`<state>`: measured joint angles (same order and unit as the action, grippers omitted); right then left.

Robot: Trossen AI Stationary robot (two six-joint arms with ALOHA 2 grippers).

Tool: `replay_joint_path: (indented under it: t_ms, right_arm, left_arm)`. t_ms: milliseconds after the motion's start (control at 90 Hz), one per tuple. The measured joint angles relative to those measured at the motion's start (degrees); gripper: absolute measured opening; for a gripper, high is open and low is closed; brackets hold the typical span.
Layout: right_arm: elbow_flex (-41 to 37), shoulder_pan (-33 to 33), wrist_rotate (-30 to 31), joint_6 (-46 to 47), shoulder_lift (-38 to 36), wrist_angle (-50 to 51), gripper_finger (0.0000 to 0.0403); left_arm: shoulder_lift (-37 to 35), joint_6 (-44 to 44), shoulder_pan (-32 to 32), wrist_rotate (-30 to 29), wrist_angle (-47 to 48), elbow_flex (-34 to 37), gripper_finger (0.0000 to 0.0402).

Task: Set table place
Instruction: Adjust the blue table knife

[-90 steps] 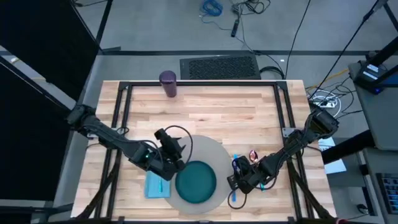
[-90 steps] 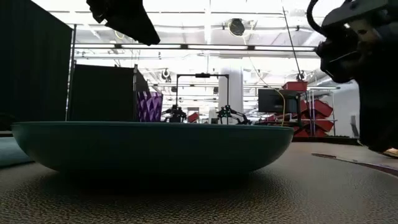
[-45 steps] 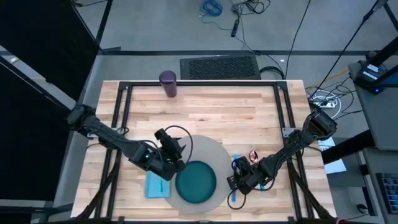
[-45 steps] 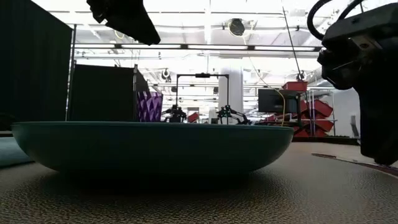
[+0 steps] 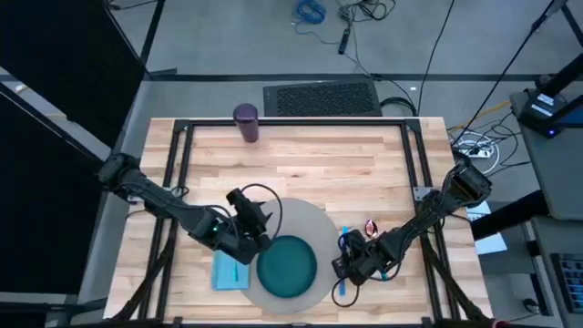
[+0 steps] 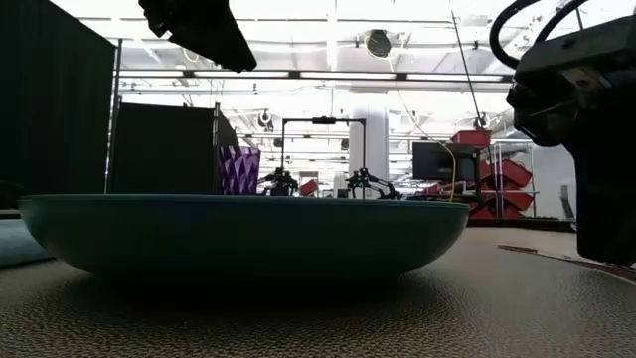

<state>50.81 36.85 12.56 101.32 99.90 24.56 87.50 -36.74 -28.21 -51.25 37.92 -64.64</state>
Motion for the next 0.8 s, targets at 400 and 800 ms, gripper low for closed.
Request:
replay_joint_path:
  t_ms: [400, 800]
  right_arm:
    - [-0.02, -2.04, -0.54, -3.27, -0.02, 2.83, 0.0003]
    - [-0.35, -2.01, -0.26, 2.57, -2.63, 15.99, 0.0000]
  left_arm:
    - [0.00, -0.02, 0.00, 0.05, 0.01, 0.00, 0.0162]
    - [0.00, 0.01, 0.00, 0.09, 0.06, 0.00, 0.0162]
